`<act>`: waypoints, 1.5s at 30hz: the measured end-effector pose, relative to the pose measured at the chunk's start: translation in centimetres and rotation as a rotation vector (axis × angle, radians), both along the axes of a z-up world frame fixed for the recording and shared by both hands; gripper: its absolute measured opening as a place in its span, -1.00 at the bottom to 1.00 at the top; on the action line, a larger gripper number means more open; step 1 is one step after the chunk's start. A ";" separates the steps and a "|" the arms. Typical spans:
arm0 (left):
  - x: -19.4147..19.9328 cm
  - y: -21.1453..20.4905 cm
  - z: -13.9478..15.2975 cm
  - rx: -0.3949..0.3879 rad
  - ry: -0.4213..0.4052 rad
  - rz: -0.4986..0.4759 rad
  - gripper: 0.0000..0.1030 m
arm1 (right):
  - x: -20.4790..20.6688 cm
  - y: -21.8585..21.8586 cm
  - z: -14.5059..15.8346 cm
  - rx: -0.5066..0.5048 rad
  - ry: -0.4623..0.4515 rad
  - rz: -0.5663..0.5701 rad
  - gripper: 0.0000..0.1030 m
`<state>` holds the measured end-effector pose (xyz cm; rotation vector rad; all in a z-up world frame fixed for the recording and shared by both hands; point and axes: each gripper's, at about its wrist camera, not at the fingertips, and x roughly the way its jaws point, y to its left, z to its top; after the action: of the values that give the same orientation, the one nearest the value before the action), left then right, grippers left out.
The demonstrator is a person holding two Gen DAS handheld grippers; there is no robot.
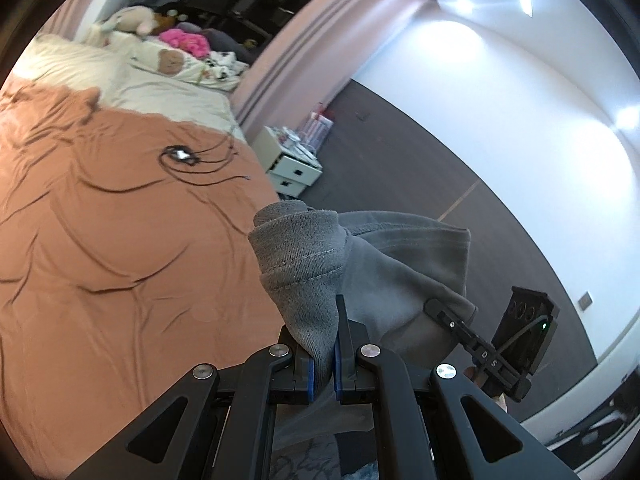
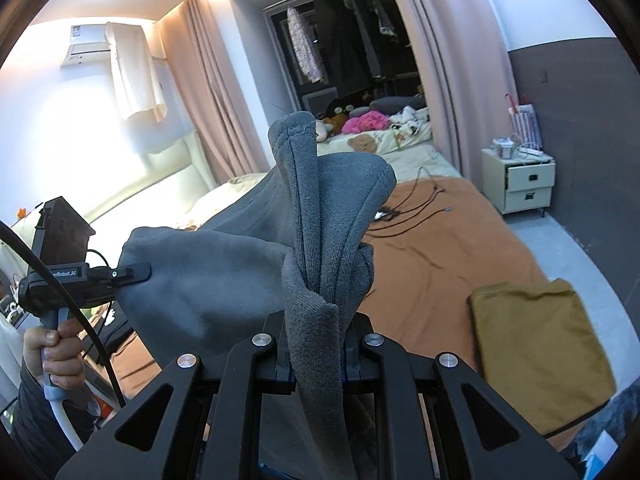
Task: Fold small clothes
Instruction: 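Lift the folded grey shirt with both grippers and carry it toward the clothes stack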
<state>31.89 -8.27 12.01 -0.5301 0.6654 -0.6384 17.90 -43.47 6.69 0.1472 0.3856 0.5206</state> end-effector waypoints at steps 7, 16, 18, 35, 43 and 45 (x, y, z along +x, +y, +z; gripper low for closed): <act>1.5 -5.1 0.7 0.021 -0.019 -0.085 -0.88 | -2.7 -2.0 0.2 -0.012 -0.034 -0.058 -0.80; 4.5 -13.4 0.6 0.022 -0.008 -0.214 -0.88 | -6.0 -4.8 0.4 -0.033 -0.042 -0.185 -0.80; 5.1 -15.8 0.7 0.024 -0.014 -0.255 -0.89 | -6.8 -5.7 0.6 -0.027 -0.040 -0.221 -0.80; 8.7 -30.7 -1.8 0.013 0.042 -0.492 -0.89 | -10.7 -6.7 2.0 -0.091 -0.063 -0.392 -0.80; 11.8 -31.1 -4.0 0.015 0.096 -0.476 -0.89 | -8.5 -2.2 1.8 -0.117 -0.011 -0.385 -0.80; 13.1 -30.9 -4.8 0.018 0.113 -0.463 -0.89 | -7.1 -0.4 1.5 -0.115 0.009 -0.376 -0.80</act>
<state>44.96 -39.15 7.19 -0.3974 0.9106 -1.0407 10.80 -43.90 8.21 0.1074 0.3843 0.1270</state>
